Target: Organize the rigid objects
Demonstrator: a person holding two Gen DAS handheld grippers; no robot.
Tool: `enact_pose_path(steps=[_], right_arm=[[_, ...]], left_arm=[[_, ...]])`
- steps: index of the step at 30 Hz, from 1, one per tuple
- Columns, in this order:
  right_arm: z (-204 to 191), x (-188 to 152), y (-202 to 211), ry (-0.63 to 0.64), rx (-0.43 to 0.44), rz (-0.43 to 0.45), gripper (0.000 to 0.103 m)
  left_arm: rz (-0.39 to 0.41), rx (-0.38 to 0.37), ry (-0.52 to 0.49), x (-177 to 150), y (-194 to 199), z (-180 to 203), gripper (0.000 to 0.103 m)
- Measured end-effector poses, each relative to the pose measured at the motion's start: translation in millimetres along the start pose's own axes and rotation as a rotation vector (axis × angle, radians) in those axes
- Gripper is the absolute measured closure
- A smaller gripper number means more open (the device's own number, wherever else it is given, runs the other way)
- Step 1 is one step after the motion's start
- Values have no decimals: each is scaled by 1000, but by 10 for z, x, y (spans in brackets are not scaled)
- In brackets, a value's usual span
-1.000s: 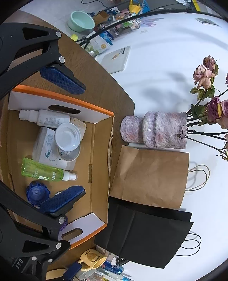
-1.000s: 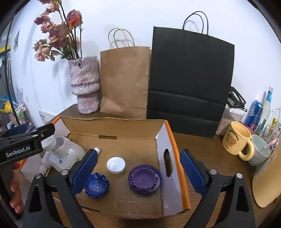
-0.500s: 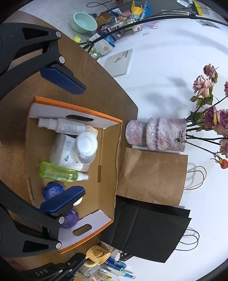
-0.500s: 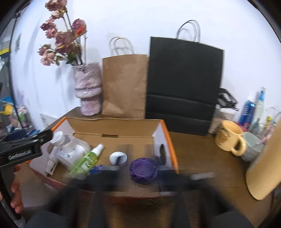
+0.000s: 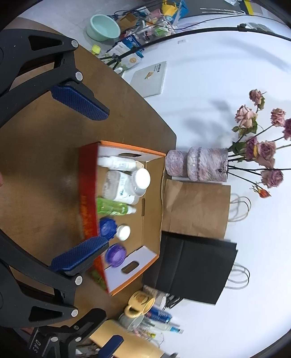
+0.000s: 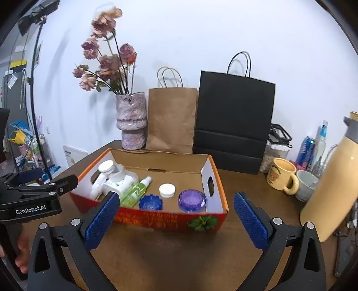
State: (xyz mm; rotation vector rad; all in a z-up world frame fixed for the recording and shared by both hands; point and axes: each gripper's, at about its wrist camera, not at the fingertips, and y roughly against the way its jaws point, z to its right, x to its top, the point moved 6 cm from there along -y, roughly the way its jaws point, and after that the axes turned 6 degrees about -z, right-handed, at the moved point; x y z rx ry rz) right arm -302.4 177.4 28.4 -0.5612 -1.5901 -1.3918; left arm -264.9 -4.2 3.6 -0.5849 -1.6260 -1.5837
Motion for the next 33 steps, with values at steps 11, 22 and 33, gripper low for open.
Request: enact_pose_path(steps=[11, 22, 33], right_arm=[[-141, -357, 802, -1, 0, 44, 0], [-269, -626, 1238, -7, 22, 61, 0], [-258, -730, 1296, -24, 23, 54, 0]], left_arm=[[20, -23, -41, -437, 587, 0, 0], [20, -40, -53, -753, 899, -5, 0], [22, -49, -68, -844, 978, 27, 0]])
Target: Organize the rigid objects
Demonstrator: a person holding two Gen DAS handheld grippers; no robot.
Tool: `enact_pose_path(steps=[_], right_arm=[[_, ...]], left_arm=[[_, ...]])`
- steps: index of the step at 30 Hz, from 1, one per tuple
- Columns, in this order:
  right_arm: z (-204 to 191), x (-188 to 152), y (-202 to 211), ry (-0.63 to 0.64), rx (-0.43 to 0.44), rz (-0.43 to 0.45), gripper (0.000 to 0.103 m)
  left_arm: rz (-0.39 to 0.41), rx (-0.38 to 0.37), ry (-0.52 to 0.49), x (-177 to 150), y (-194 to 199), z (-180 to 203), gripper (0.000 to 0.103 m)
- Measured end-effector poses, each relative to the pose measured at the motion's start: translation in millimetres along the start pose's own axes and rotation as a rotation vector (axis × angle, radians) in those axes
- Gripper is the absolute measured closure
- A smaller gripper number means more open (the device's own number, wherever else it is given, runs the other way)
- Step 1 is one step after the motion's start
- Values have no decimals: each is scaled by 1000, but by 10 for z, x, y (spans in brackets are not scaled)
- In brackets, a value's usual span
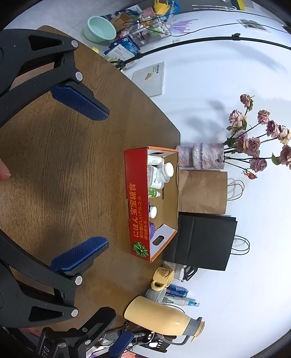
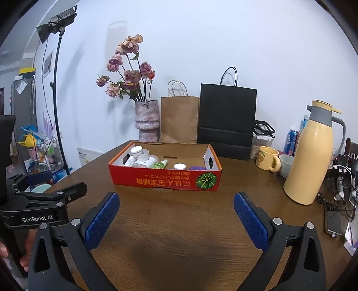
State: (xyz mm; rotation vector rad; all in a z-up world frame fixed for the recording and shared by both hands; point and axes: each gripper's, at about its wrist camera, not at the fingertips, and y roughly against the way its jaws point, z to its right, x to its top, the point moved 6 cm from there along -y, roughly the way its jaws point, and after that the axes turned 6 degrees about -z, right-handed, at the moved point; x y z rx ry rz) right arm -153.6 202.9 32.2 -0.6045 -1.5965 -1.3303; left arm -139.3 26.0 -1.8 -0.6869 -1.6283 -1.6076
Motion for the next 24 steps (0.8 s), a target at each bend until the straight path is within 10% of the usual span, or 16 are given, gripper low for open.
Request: enact_pose_path(steps=[24], right_arm=[[13, -2, 19, -1, -1, 1, 0]], left_arm=[[-4, -9, -3, -10, -3, 23, 0]])
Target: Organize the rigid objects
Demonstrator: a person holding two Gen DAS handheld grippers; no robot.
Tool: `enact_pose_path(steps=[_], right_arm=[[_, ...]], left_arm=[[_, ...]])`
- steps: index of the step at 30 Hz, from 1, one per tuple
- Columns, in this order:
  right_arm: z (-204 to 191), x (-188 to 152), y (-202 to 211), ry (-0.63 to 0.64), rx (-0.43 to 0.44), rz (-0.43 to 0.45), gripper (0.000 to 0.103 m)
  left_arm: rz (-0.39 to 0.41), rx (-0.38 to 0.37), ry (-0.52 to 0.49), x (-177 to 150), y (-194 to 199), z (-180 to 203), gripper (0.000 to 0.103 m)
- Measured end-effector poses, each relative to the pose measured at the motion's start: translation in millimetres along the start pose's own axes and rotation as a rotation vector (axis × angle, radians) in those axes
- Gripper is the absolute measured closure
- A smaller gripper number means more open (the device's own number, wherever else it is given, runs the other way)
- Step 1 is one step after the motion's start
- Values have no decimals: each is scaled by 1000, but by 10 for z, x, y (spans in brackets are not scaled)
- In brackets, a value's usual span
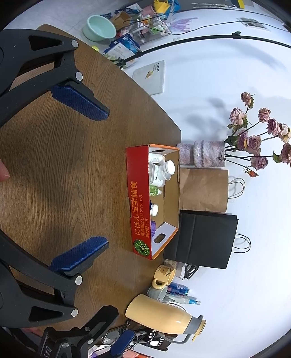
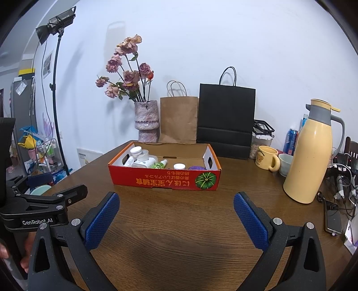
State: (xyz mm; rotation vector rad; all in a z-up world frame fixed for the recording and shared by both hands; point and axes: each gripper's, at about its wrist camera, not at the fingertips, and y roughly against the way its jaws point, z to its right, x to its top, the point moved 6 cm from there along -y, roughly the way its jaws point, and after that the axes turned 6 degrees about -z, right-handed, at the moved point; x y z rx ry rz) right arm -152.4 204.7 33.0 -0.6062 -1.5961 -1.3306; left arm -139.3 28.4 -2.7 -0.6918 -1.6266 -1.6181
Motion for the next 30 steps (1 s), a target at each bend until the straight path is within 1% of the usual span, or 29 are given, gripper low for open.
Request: enact_pose_path(steps=[30], right_arm=[[2, -17, -26, -2, 1, -9, 0]], left_arm=[[3, 2, 0, -20, -28, -4, 0]])
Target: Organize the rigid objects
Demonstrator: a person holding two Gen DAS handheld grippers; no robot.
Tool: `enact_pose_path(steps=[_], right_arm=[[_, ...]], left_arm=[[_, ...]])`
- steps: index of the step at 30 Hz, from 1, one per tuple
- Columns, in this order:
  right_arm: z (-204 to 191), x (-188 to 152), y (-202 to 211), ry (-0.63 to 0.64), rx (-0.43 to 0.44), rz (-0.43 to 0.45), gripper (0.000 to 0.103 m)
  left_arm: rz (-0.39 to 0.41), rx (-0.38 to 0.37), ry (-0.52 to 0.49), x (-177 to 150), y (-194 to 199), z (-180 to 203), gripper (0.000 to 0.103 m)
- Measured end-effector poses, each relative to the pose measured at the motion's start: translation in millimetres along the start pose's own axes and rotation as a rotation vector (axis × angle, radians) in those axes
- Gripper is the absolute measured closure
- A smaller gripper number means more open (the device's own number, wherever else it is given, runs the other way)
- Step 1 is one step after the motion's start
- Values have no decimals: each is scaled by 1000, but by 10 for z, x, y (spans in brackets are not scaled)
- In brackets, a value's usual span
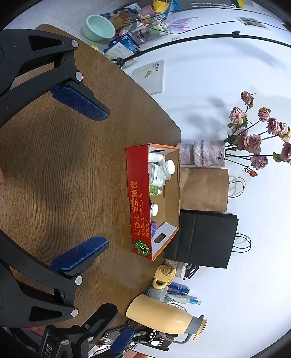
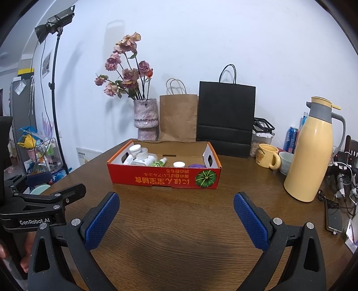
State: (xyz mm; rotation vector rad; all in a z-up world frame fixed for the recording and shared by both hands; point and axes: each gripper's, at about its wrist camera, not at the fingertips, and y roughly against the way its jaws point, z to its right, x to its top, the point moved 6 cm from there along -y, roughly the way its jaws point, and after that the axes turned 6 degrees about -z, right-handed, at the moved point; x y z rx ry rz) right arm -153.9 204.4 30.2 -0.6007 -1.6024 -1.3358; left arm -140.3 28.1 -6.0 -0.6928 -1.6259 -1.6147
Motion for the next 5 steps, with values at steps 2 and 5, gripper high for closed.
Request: enact_pose_path(steps=[2, 5], right_arm=[[-3, 1, -15, -1, 1, -1, 0], [-9, -2, -38, -2, 1, -5, 0]], left_arm=[[1, 1, 9, 4, 0, -18, 0], [-6, -4, 12, -2, -14, -28, 0]])
